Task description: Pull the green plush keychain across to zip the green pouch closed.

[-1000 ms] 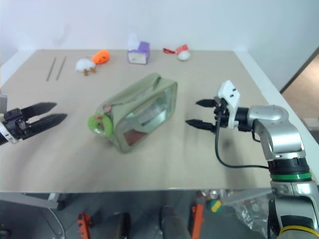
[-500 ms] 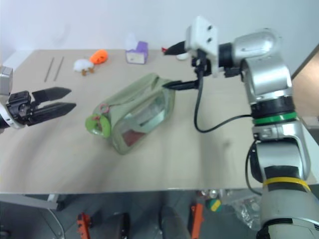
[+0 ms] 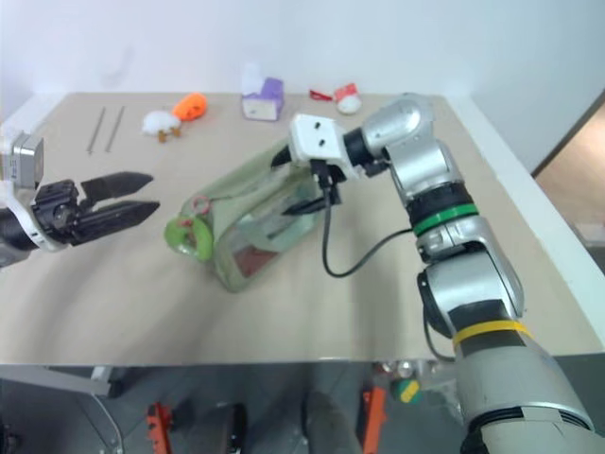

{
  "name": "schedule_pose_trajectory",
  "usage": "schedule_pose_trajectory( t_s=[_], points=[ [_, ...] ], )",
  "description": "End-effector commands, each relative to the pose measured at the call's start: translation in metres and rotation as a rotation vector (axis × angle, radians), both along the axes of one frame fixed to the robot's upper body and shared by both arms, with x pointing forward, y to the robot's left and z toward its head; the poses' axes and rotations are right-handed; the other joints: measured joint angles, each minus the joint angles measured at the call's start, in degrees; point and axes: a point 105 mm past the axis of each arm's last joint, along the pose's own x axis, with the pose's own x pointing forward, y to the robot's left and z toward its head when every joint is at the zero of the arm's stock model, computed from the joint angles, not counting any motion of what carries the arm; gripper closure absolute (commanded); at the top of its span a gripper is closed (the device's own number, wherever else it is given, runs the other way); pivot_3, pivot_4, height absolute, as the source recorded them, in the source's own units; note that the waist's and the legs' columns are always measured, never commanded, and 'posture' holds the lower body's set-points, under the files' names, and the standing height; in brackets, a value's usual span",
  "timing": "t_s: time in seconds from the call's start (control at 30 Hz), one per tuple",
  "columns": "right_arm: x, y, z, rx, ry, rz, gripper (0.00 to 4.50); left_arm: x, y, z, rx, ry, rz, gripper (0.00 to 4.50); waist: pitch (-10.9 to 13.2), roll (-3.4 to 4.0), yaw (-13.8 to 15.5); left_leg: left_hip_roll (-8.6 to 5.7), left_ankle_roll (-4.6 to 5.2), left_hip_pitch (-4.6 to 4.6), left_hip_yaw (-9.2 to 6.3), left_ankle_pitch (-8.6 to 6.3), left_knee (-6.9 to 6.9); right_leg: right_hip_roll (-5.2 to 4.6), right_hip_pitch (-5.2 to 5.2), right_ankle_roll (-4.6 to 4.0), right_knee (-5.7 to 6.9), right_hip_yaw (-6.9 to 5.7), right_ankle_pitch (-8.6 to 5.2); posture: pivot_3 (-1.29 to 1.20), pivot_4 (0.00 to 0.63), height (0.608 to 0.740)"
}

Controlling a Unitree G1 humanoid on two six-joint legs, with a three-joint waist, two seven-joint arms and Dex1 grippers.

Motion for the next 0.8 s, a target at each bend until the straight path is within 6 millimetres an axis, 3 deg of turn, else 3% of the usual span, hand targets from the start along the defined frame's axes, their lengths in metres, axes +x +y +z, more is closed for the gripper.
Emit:
schedule_pose_trajectory(
  t_s=[0.03, 0.23, 0.7, 0.77, 0.8],
  points=[
    [0.001, 0.002, 0.006, 0.02, -0.039, 0.013, 0.27, -0.005, -0.003, 0.007, 0.002, -0.051, -0.005, 0.0, 0.0, 0.01, -0.01, 0.0, -0.05, 0.0, 0.0, 0.03, 0.0, 0.0, -0.01, -0.02, 0.01, 0.0, 0.01, 0.0, 0.15, 0.74],
    [-0.002, -0.007, -0.002, 0.011, -0.013, 0.016, 0.27, -0.003, -0.004, 0.006, -0.011, -0.052, 0.001, 0.0, 0.0, 0.0, 0.02, -0.02, -0.12, -0.01, -0.12, 0.07, 0.0, 0.0, 0.04, -0.01, 0.02, -0.08, 0.01, 0.0, 0.15, 0.74],
    [0.004, -0.018, 0.012, 0.071, 0.024, -0.077, 0.27, 0.011, -0.012, 0.005, -0.037, -0.051, -0.02, 0.0, 0.0, 0.0, -0.04, -0.01, -0.27, 0.01, -0.23, 0.16, 0.0, 0.01, 0.04, -0.04, 0.11, -0.21, 0.02, 0.0, 0.15, 0.74],
    [0.003, -0.016, 0.013, 0.082, 0.025, -0.072, 0.61, 0.012, -0.013, 0.005, -0.038, -0.051, -0.023, 0.0, 0.0, 0.0, -0.01, -0.01, -0.27, 0.01, -0.24, 0.16, 0.0, 0.02, 0.03, -0.05, 0.12, -0.22, 0.02, 0.0, 0.15, 0.74],
    [0.002, -0.016, 0.014, 0.083, 0.025, -0.071, 1.18, 0.012, -0.014, 0.005, -0.038, -0.051, -0.024, 0.0, 0.0, 0.0, 0.0, -0.01, -0.28, 0.01, -0.27, 0.17, 0.0, 0.02, 0.04, -0.06, 0.15, -0.24, 0.02, 0.0, 0.15, 0.74]
  ],
)
